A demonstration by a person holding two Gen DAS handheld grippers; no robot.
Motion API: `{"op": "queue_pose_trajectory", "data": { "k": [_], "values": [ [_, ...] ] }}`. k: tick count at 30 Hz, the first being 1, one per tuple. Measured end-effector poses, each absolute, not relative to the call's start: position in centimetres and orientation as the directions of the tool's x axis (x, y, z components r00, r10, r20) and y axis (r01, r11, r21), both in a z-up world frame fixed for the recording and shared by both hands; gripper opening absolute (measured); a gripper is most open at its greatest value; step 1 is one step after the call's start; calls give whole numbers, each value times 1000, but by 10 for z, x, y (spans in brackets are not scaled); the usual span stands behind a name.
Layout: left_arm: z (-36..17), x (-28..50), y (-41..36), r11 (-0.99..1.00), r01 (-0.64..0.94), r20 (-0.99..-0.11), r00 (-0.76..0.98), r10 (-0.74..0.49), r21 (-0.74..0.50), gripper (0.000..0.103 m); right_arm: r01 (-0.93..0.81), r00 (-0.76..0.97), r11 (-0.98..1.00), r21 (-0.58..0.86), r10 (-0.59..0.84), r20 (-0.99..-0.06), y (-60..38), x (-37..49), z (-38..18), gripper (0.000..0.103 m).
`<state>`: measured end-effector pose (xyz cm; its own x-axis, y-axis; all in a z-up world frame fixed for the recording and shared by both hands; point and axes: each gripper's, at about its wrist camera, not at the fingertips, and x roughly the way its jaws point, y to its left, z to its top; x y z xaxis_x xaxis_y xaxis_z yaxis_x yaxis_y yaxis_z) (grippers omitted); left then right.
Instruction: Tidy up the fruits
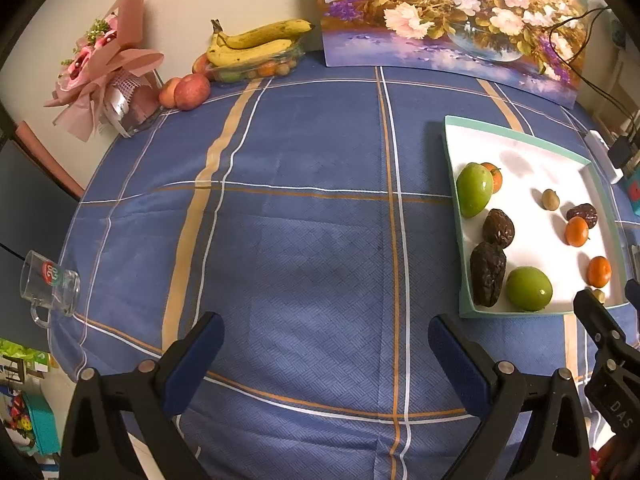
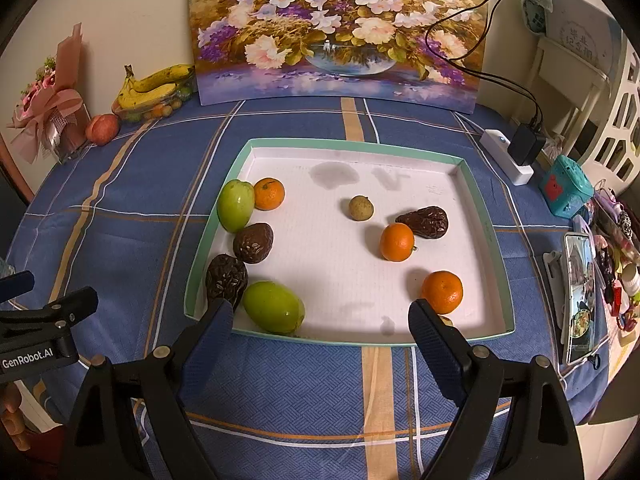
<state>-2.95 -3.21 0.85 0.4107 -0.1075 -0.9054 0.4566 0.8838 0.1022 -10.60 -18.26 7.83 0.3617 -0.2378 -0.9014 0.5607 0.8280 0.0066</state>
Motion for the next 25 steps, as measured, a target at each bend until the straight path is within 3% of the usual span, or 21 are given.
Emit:
{"op": "queue_pose_trajectory", "data": {
  "k": [25],
  "values": [
    [6,-30,-31,884,453,-907,410,-95,113,103,557,360,831,2,-239,-902,-182,-106,79,90]
  ]
}}
